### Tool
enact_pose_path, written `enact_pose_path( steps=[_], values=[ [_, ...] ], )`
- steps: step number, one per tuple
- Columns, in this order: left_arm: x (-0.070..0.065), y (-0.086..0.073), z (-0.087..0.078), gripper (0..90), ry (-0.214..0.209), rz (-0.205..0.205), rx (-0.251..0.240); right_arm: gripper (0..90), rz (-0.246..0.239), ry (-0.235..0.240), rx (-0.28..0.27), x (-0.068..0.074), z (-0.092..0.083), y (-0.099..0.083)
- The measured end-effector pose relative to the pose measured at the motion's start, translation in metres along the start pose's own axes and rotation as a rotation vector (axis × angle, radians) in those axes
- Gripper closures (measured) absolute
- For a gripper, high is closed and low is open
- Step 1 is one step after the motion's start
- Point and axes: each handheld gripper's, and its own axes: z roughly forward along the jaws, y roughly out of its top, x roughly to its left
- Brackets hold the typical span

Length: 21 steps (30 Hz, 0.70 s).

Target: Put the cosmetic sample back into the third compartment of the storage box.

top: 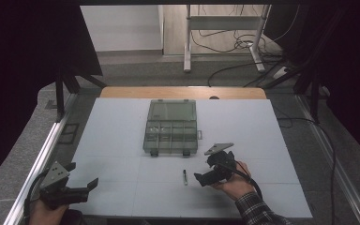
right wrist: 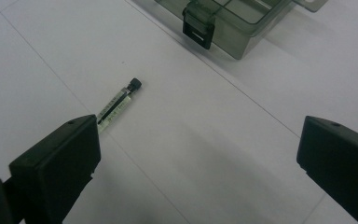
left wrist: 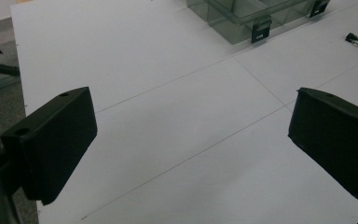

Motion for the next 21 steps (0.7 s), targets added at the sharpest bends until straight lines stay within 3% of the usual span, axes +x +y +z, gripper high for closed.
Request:
enact_pose_path(
  steps=[6, 9, 13, 21],
  values=[
    [0.000, 0.000, 0.001, 1.3, -0.001, 0.003, 0.002, 9.3, -0.025, -0.008, 0.011, 0.005, 0.007, 0.007],
    [0.000, 0.000, 0.001, 1.3, -0.002, 0.004, 0.002, 15.3, -0.032, 0.009, 0.013, 0.009, 0.010, 0.010],
    [0.000, 0.000, 0.001, 1.3, -0.003, 0.004, 0.002, 30.0, -0.059, 0.047, 0.026, 0.017, 0.015, 0.015],
    [0.000, 0.000, 0.001, 1.3, -0.005, 0.008, 0.005, 40.9, -0.085, 0.072, 0.064, 0.025, 0.028, 0.019]
  ],
)
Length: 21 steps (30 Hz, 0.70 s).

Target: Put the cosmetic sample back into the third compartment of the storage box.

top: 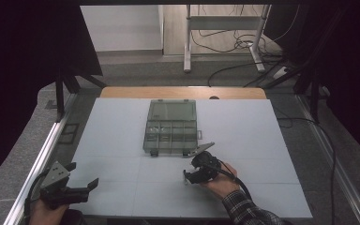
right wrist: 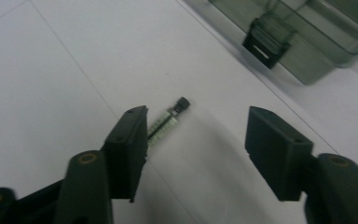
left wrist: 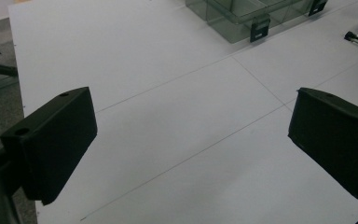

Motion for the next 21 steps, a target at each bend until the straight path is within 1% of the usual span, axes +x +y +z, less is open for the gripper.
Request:
enact_pose_path(
  steps=[1, 2, 3, 4, 5, 6, 10, 11, 12, 14, 15, 21],
  values=[
    [0.000, 0.000, 0.000, 1.3, 0.000, 0.000, 0.000, 43.6, -0.003, 0.005, 0.003, 0.001, 0.001, 0.001],
    [0.000, 0.000, 0.000, 1.3, -0.001, 0.000, 0.000, 48.6, -0.008, 0.034, 0.004, 0.002, 0.004, 0.003],
    [0.000, 0.000, 0.000, 1.3, -0.001, 0.001, 0.000, 48.6, -0.008, 0.034, 0.004, 0.002, 0.004, 0.003],
    [0.000, 0.000, 0.000, 1.3, -0.001, 0.001, 0.000, 49.9, -0.008, 0.044, 0.008, 0.002, 0.006, 0.003],
    [0.000, 0.000, 0.000, 1.3, -0.002, 0.001, 0.000, 53.7, -0.012, 0.057, 0.015, 0.005, 0.009, 0.004],
    [0.000, 0.000, 0.000, 1.3, -0.001, 0.002, 0.001, 53.7, -0.012, 0.057, 0.015, 0.005, 0.009, 0.004],
    [0.000, 0.000, 0.000, 1.3, -0.001, 0.002, 0.000, 62.0, -0.035, 0.054, 0.038, 0.010, 0.016, 0.004],
    [0.000, 0.000, 0.000, 1.3, -0.003, 0.001, 0.000, 68.0, -0.052, 0.044, 0.059, 0.012, 0.020, 0.004],
    [0.000, 0.000, 0.000, 1.3, -0.002, 0.002, 0.000, 68.0, -0.052, 0.044, 0.059, 0.012, 0.020, 0.004],
    [0.000, 0.000, 0.000, 1.3, -0.002, 0.003, 0.000, 76.6, -0.081, 0.008, 0.061, 0.014, 0.021, 0.003],
    [0.000, 0.000, 0.000, 1.3, -0.002, 0.003, 0.000, 79.8, -0.084, 0.013, 0.063, 0.014, 0.021, 0.003],
    [0.000, 0.000, 0.000, 1.3, -0.004, 0.003, -0.001, 80.5, -0.094, 0.010, 0.065, 0.014, 0.020, 0.002]
  ],
)
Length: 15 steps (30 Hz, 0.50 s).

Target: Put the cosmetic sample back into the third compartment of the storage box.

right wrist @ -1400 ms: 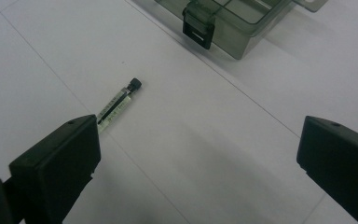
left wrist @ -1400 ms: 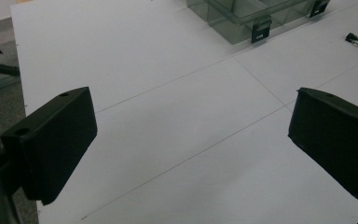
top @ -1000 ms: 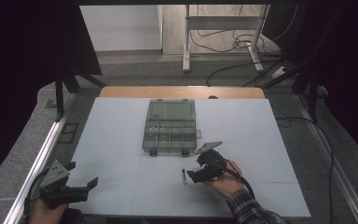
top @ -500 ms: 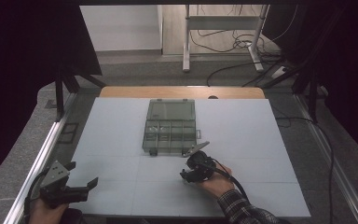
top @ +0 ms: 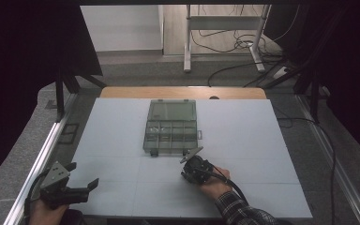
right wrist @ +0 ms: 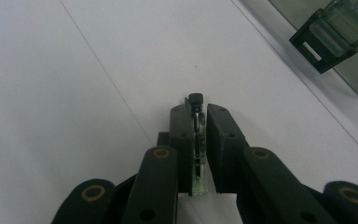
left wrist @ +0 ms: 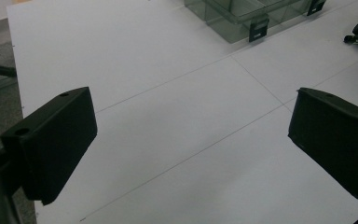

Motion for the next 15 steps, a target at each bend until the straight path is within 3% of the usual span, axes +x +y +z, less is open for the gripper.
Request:
enact_pose_path(
  steps=[15],
  values=[
    [0.000, 0.000, 0.000, 1.3, -0.003, -0.005, -0.002, 80.6, 0.017, 0.000, -0.085, -0.007, -0.013, 0.002]
  ],
)
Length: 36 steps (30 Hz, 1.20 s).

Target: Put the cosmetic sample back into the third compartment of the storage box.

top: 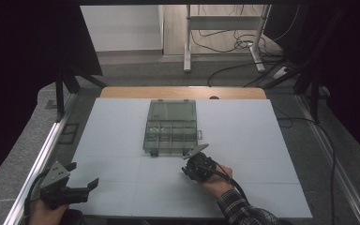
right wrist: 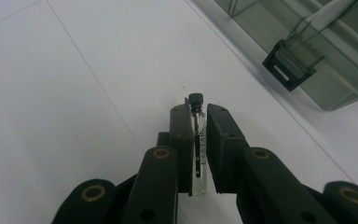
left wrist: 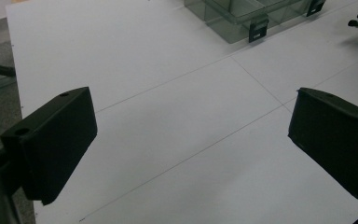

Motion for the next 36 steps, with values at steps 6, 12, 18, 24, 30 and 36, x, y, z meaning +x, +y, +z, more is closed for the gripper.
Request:
enact_pose_path(
  steps=[6, 12, 18, 24, 30, 36],
  values=[
    [0.000, 0.000, 0.000, 1.3, 0.000, -0.001, 0.000, 80.6, 0.010, -0.001, -0.036, -0.004, -0.006, 0.002],
    [0.000, 0.000, 0.000, 1.3, 0.000, -0.002, 0.000, 80.5, 0.010, -0.004, -0.055, -0.008, -0.010, 0.003],
    [0.000, 0.000, 0.000, 1.3, 0.000, -0.003, 0.001, 80.6, 0.019, -0.004, -0.070, -0.012, -0.012, 0.007],
    [0.000, 0.000, 0.000, 1.3, 0.000, -0.003, 0.001, 80.6, 0.018, 0.001, -0.084, -0.014, -0.013, 0.010],
    [0.000, 0.000, 0.000, 1.3, 0.000, -0.004, 0.001, 80.5, 0.029, 0.002, -0.105, -0.019, -0.016, 0.015],
    [0.000, 0.000, 0.000, 1.3, 0.000, -0.005, 0.001, 80.6, 0.041, 0.006, -0.127, -0.024, -0.018, 0.019]
  ],
)
